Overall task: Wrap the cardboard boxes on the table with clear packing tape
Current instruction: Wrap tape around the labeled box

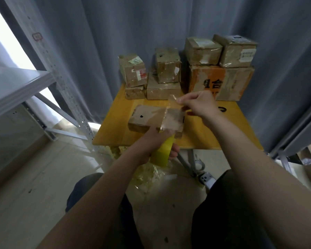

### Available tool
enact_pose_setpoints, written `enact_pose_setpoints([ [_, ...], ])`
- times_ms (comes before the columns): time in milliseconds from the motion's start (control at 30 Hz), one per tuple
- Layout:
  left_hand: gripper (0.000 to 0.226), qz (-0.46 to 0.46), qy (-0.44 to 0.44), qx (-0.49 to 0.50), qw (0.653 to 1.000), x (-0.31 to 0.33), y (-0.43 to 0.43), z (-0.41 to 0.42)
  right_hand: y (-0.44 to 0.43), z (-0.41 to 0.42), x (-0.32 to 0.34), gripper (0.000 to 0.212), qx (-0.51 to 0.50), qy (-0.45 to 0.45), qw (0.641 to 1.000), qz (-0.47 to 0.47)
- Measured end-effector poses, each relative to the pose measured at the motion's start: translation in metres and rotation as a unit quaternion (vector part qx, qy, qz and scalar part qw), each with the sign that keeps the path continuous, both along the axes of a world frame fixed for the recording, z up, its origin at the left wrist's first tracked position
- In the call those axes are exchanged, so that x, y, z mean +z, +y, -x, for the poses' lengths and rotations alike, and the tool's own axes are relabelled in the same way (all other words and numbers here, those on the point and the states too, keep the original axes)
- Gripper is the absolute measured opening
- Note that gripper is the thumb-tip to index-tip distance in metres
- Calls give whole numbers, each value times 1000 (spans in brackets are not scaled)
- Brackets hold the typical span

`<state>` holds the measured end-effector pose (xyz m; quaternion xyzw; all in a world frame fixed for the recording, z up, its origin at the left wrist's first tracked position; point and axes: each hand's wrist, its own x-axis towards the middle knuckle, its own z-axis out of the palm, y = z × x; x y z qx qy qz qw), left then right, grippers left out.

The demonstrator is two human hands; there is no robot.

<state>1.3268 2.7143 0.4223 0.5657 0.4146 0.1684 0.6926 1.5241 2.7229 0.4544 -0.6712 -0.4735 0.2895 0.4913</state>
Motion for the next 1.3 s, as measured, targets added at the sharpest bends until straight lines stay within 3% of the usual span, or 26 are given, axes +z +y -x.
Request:
enact_pose_setpoints([
  [133, 20, 62, 31, -46, 997, -26, -16, 7, 16, -20, -1, 9, -37, -31, 999, 25],
  [333, 35, 122, 42, -5, 992, -28, 2, -2, 42, -20, -18, 4, -53, -44, 995, 70],
  [600, 27, 111, 73, -2, 991, -19, 16, -11, 69, -33, -46, 9, -68, -53, 991, 105],
  [767, 28, 114, 92, -7, 989, -17, 19, -17, 77, -32, -66, 12, -77, -126, 981, 127],
  [933, 23, 124, 89, -15, 988, -18, 21, -23, 71, -35, -70, 40, -79, -304, 934, 168],
  [1033, 17, 116, 86, -21, 989, -24, 19, -23, 60, -38, -66, 54, -84, -305, 935, 158],
  [1167, 21, 117, 68, -7, 991, -40, 15, -19, 30, -11, -58, 46, 6, -274, 962, 12],
  [1300, 37, 122, 49, 15, 991, -49, 11, -18, 12, 11, -76, 58, 89, -366, 923, 80],
])
